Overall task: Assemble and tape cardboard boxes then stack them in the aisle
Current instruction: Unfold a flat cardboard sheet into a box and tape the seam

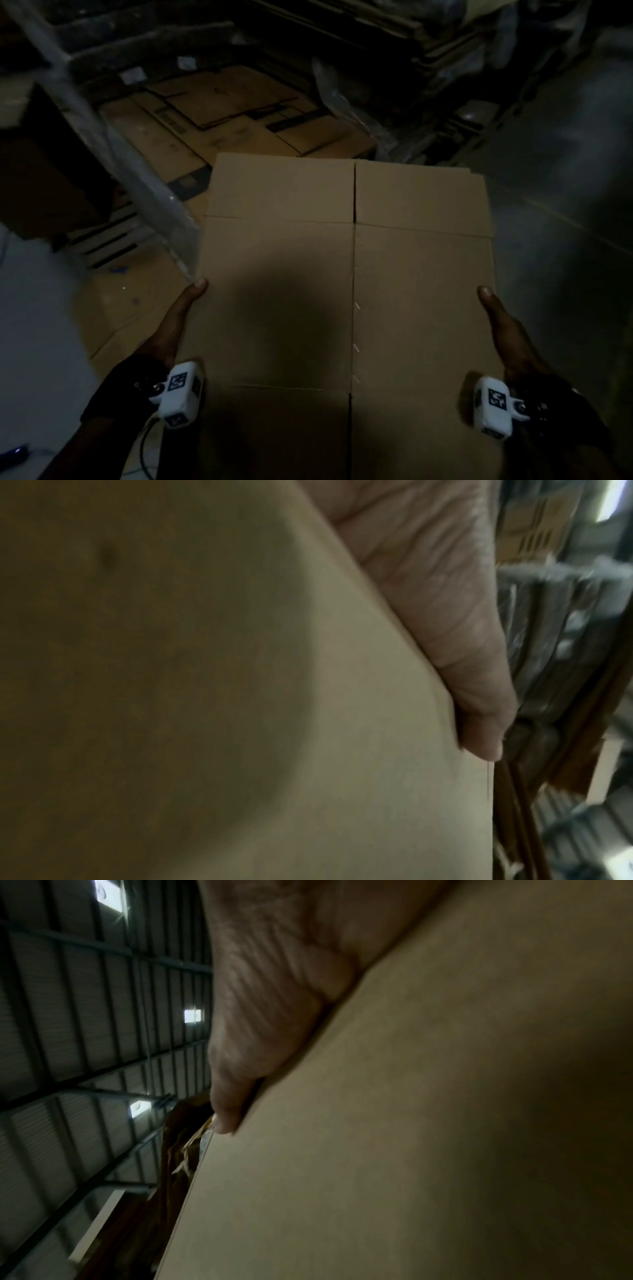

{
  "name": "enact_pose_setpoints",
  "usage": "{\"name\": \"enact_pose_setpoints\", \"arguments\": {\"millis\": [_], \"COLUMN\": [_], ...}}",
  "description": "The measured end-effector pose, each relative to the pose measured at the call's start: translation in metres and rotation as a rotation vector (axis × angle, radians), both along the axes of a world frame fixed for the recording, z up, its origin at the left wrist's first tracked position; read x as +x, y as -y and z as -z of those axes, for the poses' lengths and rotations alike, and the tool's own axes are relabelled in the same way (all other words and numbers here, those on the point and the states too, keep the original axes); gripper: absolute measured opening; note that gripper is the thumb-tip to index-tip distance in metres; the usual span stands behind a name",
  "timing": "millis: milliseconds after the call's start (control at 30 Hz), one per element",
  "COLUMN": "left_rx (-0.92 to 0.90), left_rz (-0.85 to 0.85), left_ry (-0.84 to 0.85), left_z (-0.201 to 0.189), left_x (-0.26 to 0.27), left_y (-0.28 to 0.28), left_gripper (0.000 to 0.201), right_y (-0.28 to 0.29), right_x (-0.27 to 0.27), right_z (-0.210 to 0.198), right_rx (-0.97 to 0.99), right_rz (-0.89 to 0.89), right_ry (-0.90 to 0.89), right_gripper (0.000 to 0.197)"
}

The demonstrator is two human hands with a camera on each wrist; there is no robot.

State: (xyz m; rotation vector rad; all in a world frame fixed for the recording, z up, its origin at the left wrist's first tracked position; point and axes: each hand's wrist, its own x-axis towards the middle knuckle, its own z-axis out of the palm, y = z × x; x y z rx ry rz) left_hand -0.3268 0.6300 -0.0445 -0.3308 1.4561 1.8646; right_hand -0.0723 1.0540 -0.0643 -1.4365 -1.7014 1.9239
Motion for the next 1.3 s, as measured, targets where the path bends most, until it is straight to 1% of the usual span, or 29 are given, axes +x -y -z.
{"name": "enact_pose_setpoints", "arguments": {"millis": [100,200,300,367,533,600,733,833,933,1033,1167,1233,1300], "left_rx": [0.008,0.027,0.040,0.039,0.036,0.032,0.005,-0.009,-0.043,-0.113,-0.147,-0.137,-0.137], "left_rz": [-0.089,-0.168,-0.249,-0.284,-0.361,-0.393,-0.484,-0.545,-0.586,-0.671,-0.723,-0.739,-0.731], "left_ry": [0.002,0.034,0.016,-0.007,-0.063,-0.097,-0.106,-0.101,-0.097,-0.116,-0.137,-0.116,-0.103], "left_z": [0.007,0.011,0.009,0.004,-0.015,-0.022,-0.023,-0.018,-0.013,-0.015,-0.012,-0.011,-0.010], "left_x": [-0.019,-0.044,-0.076,-0.099,-0.156,-0.177,-0.219,-0.250,-0.275,-0.302,-0.332,-0.346,-0.363], "left_y": [-0.004,-0.018,-0.035,-0.049,-0.074,-0.083,-0.099,-0.111,-0.129,-0.146,-0.163,-0.164,-0.161], "left_gripper": [0.051,0.058,0.055,0.052,0.050,0.048,0.048,0.045,0.050,0.052,0.051,0.057,0.067], "right_y": [-0.029,-0.054,-0.082,-0.101,-0.132,-0.143,-0.170,-0.188,-0.202,-0.215,-0.222,-0.221,-0.220], "right_x": [-0.055,-0.117,-0.181,-0.225,-0.329,-0.371,-0.454,-0.517,-0.577,-0.631,-0.696,-0.724,-0.753], "right_z": [-0.008,-0.019,-0.032,-0.041,-0.053,-0.053,-0.040,-0.030,-0.024,-0.020,-0.021,-0.019,-0.015], "right_rx": [0.030,0.038,0.029,0.027,0.022,0.011,-0.028,-0.035,-0.046,-0.097,-0.123,-0.128,-0.104], "right_rz": [-0.029,-0.093,-0.177,-0.229,-0.326,-0.348,-0.443,-0.517,-0.609,-0.684,-0.777,-0.800,-0.788], "right_ry": [-0.040,-0.103,-0.141,-0.158,-0.189,-0.214,-0.195,-0.202,-0.211,-0.189,-0.178,-0.196,-0.198], "right_gripper": [0.087,0.082,0.094,0.096,0.076,0.072,0.081,0.079,0.078,0.080,0.075,0.066,0.068]}}
